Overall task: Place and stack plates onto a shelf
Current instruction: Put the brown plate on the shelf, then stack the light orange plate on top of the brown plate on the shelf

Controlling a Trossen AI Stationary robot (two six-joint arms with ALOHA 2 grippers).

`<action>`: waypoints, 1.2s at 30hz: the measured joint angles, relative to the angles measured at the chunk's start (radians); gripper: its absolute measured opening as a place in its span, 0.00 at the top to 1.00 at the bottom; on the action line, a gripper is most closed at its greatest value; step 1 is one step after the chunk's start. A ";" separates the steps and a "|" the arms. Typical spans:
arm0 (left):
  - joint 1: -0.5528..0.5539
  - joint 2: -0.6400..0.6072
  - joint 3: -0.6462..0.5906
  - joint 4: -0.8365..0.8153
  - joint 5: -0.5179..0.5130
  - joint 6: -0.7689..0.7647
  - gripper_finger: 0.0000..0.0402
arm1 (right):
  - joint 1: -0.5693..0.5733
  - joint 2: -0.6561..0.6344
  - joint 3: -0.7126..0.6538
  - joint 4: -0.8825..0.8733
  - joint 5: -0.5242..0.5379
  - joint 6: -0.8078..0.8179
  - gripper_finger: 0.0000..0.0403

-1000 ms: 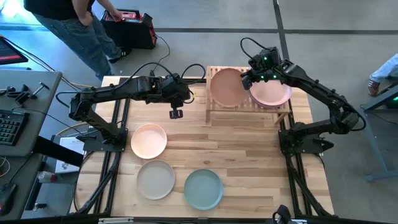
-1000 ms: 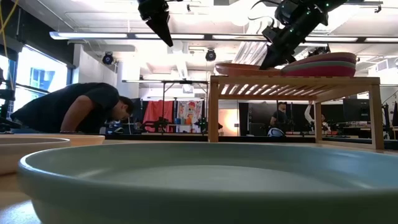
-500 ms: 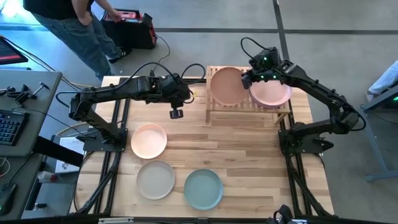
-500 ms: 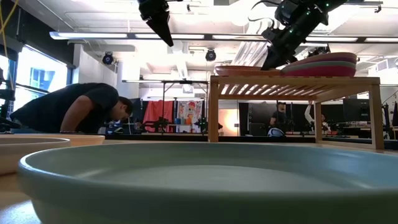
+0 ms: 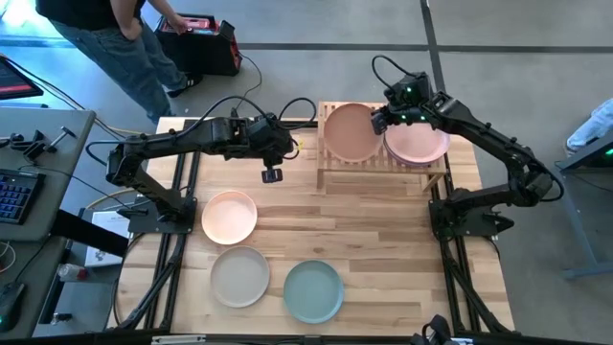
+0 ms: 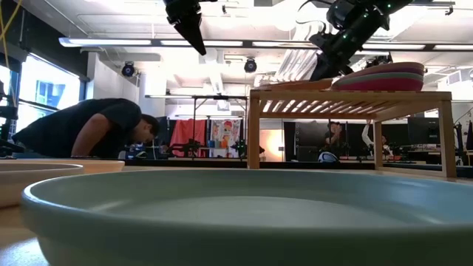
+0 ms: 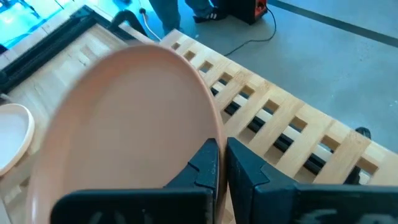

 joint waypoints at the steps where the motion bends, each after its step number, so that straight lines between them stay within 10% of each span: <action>1: 0.000 0.000 0.000 0.000 0.000 0.000 0.74 | 0.000 0.000 0.000 0.005 -0.002 0.001 0.98; 24: 0.000 0.000 0.000 -0.052 0.012 -0.063 0.74 | 0.000 -0.012 0.000 0.168 -0.091 0.089 0.79; 36: 0.002 0.000 -0.044 -0.210 0.134 -0.610 0.74 | 0.043 -0.086 0.000 0.358 -0.325 0.209 0.79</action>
